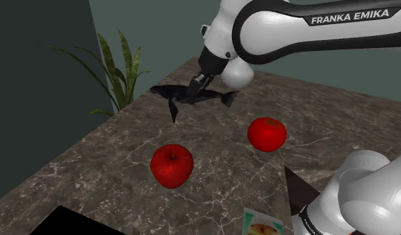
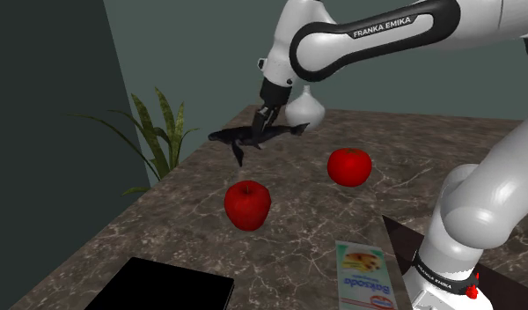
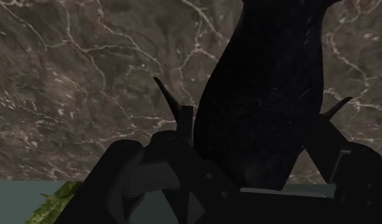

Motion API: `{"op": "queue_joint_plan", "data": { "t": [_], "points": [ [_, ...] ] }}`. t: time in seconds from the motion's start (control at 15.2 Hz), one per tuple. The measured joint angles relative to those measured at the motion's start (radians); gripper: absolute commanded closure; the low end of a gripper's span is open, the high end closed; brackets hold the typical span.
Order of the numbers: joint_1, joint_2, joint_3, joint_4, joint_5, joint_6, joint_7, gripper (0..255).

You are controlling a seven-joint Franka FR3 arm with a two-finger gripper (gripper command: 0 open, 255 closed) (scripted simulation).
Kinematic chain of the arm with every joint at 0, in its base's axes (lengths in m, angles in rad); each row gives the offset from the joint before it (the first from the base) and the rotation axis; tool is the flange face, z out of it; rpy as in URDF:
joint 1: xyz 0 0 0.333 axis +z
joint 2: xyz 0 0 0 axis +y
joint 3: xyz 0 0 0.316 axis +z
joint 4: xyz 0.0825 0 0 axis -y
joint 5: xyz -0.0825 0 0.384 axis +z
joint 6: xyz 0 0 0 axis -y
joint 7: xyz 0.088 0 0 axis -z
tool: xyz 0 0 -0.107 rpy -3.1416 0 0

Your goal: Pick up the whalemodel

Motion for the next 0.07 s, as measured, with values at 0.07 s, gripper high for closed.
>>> {"op": "queue_joint_plan", "data": {
  "t": [0.07],
  "points": [
    [0.0,0.001,0.0,0.008,-0.001,-0.007,0.001,255]
  ]
}}
